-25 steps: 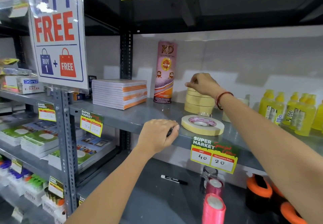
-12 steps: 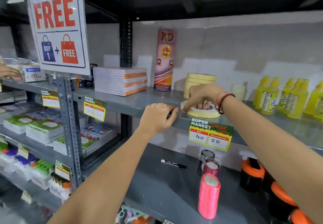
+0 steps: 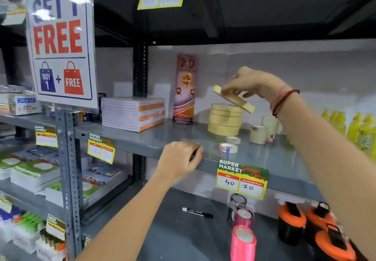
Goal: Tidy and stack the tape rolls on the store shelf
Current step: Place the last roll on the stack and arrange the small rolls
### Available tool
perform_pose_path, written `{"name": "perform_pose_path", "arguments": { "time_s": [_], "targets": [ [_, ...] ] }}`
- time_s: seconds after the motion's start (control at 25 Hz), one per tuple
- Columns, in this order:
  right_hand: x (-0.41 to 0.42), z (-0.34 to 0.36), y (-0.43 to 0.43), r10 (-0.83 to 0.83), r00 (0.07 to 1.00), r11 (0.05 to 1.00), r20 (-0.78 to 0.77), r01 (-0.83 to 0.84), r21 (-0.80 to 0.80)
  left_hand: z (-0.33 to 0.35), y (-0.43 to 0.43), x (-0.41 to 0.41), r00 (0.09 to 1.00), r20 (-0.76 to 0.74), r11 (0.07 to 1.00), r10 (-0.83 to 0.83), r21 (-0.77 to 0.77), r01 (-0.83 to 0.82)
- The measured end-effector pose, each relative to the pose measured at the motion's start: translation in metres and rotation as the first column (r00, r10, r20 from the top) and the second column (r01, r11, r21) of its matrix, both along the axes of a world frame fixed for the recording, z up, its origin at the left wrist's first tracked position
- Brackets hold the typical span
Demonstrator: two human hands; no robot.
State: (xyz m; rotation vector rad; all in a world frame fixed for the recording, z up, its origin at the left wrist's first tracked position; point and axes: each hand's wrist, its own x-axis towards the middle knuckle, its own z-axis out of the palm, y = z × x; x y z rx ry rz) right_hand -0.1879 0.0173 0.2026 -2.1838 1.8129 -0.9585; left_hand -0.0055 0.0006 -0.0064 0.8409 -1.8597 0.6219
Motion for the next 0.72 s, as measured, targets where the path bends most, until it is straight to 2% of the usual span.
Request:
{"name": "perform_pose_path", "arguments": {
  "time_s": [0.12,0.24,0.36,0.56,0.72],
  "targets": [
    [-0.003,0.008,-0.038,-0.083,0.992,0.988,-0.094,0.069,-0.135,0.000,0.001,-0.001,1.000,-0.008,1.000,-0.016,0.000,0.016],
    [-0.003,-0.011,-0.080,-0.147,0.968,0.981,-0.203,0.116,-0.156,-0.001,0.000,0.000,0.999,-0.015,0.999,-0.042,-0.029,0.042],
    [-0.005,-0.032,-0.107,-0.156,0.960,0.985,-0.232,0.134,-0.108,0.000,0.000,0.000,0.998,-0.024,0.998,-0.050,-0.035,0.049],
    [-0.011,-0.047,-0.123,-0.150,0.977,0.989,-0.149,0.149,-0.021,0.001,0.002,0.000,0.999,-0.012,0.998,-0.042,-0.048,0.041],
    [-0.015,-0.050,-0.134,-0.171,0.970,0.985,-0.174,0.174,0.002,0.002,0.004,-0.001,0.999,-0.009,0.998,-0.035,-0.044,0.035]
  ]
}}
